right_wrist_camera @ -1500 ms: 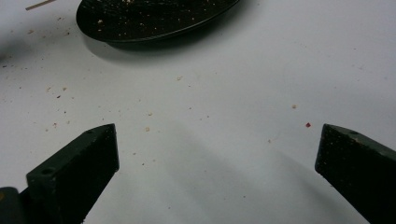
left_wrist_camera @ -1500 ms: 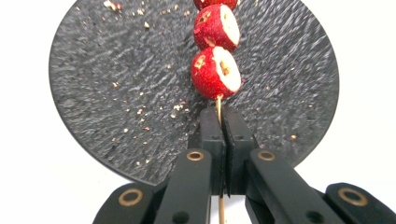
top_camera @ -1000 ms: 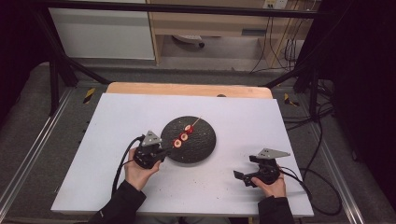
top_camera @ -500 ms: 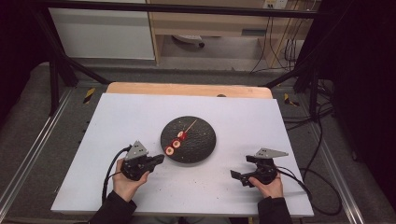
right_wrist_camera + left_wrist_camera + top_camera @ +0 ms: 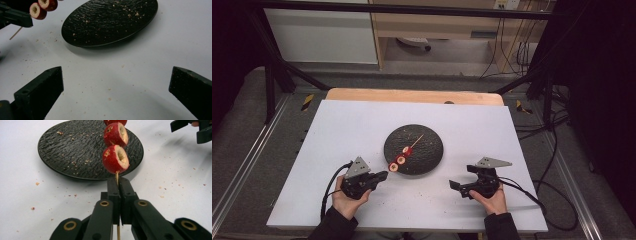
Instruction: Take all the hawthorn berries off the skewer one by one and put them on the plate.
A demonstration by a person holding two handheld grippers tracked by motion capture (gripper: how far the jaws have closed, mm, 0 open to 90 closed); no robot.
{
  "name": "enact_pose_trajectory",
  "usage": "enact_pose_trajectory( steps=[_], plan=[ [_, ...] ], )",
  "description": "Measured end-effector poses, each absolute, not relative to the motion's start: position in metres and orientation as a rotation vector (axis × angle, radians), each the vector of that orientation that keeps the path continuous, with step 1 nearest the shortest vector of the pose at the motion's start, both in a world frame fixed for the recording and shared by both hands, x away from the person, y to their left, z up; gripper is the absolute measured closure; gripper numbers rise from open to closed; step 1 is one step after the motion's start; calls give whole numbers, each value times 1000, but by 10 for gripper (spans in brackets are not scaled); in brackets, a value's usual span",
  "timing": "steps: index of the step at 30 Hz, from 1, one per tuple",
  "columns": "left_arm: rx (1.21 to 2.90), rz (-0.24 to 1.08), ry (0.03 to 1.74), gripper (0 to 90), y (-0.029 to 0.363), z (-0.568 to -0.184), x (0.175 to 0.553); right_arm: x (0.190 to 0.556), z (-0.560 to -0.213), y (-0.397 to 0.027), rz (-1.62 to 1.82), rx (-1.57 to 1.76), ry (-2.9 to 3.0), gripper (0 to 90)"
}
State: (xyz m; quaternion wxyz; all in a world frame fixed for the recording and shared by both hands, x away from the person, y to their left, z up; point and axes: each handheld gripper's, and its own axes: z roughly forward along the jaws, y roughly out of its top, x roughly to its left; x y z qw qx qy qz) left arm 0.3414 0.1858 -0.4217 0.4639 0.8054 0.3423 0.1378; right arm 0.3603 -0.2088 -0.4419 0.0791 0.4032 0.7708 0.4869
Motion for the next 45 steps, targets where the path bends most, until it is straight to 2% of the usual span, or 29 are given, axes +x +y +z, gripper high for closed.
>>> enact_pose_trajectory(
  steps=[21,30,45],
  plan=[
    [1991,352,793,881,173,-425,333,361,-420,-170,1484,1158,2334,22],
    [1996,357,780,881,169,-426,331,373,-408,-147,1529,1151,2349,100],
    [2008,346,745,881,158,-428,327,392,-403,-125,1639,1168,2347,321]
  ],
)
